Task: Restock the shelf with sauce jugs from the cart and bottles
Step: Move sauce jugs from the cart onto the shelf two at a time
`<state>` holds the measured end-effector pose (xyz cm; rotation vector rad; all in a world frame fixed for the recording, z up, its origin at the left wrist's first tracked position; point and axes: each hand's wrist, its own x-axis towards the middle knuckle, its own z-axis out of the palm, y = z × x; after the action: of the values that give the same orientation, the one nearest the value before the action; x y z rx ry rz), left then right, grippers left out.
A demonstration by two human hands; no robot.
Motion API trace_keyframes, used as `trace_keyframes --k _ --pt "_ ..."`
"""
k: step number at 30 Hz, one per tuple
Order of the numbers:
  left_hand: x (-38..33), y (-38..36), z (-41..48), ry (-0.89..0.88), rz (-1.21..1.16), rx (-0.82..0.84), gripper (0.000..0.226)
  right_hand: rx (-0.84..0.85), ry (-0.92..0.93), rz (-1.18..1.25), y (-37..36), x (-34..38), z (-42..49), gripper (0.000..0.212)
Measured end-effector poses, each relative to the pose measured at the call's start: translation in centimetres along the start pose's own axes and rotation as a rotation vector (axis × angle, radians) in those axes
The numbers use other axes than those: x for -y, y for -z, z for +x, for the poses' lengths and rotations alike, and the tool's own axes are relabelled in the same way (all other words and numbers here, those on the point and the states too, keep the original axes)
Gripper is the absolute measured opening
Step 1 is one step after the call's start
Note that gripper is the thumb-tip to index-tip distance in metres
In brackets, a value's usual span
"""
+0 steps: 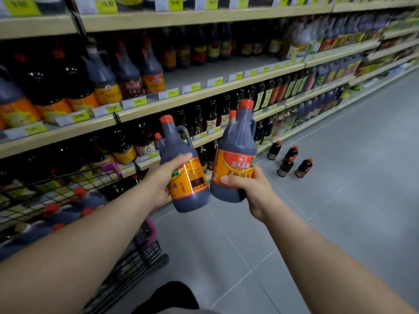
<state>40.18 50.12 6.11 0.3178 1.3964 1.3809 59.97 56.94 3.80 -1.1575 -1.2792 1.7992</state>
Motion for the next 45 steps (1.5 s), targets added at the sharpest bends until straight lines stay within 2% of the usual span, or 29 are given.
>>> trace_keyframes --k 5,9,12,18,22,27,31,37,45 --pt "-1.7 -4.2 4.7 -0.048 0.063 -0.065 0.041 0.002 0.028 0.052 2.8 1.9 5.5 0.096" --pt "-3.4 -6.3 10.2 -0.102 0.134 -0.099 0.080 -0.001 0.043 0.013 4.0 3.6 10.9 0.093" --pt "-5.1 -7.9 15.0 -0.147 0.205 -0.143 0.092 -0.006 0.042 -0.032 4.6 5.3 16.2 0.095" --pt "-9.0 -10.7 22.3 -0.230 0.362 -0.239 0.086 -0.042 0.057 -0.090 5.5 8.3 25.0 0.090" --pt "-10.4 -12.4 25.1 -0.268 0.405 -0.313 0.100 -0.044 0.086 -0.133 6.1 9.7 29.1 0.092" --pt "-11.4 -15.1 27.7 -0.346 0.462 -0.426 0.084 -0.044 0.215 -0.266 7.2 11.9 33.4 0.100" --pt "-11.4 -17.6 28.9 -0.454 0.513 -0.544 0.081 0.025 0.299 -0.348 9.1 13.5 36.0 0.087" --pt "-11.5 -21.9 29.6 -0.557 0.466 -0.761 0.094 0.111 0.428 -0.451 12.3 16.8 39.7 0.085" --pt "-13.0 -23.9 31.4 -0.693 0.446 -0.848 0.078 0.073 0.538 -0.404 10.9 18.3 44.5 0.088"
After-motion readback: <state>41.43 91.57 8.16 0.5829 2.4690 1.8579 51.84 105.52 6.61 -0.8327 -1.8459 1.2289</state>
